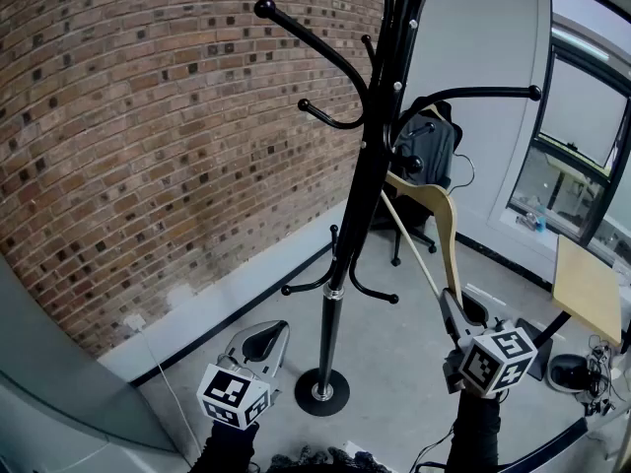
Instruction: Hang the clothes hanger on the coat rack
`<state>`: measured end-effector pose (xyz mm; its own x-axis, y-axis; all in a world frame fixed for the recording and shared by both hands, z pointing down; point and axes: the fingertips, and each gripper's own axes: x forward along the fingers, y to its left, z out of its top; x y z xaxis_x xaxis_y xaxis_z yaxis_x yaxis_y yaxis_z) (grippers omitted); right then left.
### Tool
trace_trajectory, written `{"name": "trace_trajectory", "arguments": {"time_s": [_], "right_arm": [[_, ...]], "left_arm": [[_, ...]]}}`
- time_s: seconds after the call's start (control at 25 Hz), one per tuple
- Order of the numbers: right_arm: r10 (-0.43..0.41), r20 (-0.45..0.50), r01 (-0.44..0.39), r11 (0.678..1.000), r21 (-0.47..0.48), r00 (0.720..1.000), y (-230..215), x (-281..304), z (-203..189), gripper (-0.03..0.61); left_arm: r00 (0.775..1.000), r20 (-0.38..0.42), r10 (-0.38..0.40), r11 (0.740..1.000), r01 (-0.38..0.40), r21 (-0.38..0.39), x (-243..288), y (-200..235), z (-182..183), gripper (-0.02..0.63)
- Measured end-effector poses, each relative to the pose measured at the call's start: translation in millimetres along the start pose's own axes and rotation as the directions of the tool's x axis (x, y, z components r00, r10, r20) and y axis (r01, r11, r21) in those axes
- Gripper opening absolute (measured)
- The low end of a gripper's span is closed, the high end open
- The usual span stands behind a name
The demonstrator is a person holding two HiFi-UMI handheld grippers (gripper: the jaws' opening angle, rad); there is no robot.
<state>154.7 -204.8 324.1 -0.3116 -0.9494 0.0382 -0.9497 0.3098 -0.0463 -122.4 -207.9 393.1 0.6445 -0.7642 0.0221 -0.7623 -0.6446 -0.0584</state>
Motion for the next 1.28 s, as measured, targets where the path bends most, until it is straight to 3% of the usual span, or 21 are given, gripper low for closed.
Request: {"name": "trace_trajectory", "arguments": {"time_s": [0.48, 1.28], "right_arm": [[0.030, -0.047, -0.031, 0.999, -0.026, 0.998, -4.7, 43.8, 27.8, 0.058], [0.168, -0.111, -0.169, 0.986, 0.003, 0.979, -9.9, 111.2, 1.0, 0.058]], "left_arm": [[1.000, -0.002, 0.003, 1.000, -0.003, -0.026, 10.0, 1.0, -6.6, 0.008], [0.998, -0.041, 0.039, 0.999, -0.039, -0.019, 38.8, -8.5, -15.6, 0.008]]}}
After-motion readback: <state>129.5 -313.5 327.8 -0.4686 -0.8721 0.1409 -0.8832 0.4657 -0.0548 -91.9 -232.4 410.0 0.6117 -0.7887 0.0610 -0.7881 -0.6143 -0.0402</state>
